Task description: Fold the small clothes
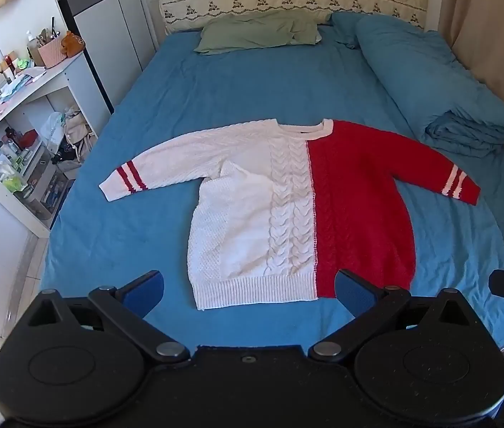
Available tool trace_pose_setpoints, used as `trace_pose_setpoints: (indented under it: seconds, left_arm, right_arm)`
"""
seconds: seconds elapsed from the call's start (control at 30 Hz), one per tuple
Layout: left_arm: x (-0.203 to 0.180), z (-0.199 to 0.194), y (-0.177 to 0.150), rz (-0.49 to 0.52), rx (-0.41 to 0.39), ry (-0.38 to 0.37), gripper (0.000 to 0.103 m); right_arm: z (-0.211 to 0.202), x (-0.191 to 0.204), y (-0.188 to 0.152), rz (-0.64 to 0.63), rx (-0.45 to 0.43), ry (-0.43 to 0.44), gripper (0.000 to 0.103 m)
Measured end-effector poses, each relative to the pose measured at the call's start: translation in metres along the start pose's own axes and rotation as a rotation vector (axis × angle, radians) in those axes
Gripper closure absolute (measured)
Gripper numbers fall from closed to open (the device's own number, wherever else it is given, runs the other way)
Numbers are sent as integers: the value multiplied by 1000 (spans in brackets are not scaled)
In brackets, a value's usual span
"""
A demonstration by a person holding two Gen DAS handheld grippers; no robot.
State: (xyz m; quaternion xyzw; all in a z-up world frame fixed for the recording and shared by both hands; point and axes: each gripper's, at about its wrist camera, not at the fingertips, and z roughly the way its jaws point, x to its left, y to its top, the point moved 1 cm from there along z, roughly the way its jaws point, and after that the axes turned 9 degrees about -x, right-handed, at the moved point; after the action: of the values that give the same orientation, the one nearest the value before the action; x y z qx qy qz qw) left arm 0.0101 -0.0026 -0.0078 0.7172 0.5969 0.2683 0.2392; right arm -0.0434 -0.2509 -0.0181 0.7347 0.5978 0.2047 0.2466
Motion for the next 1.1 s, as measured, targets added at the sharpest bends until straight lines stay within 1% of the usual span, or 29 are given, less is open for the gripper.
trace_pose_setpoints:
  seconds: [0.33,0.7,1.1]
  left_arm:
    - [1,1,0,-1,0,0,0]
    - [12,8,3,7,6,-10,0]
    - [15,9,6,10,3,-3,0]
  right_arm:
    - [-1,-2,0,0,0,0,0]
    - [1,0,2,10,2,-3,0]
    - [4,4,4,5,-2,-1,0]
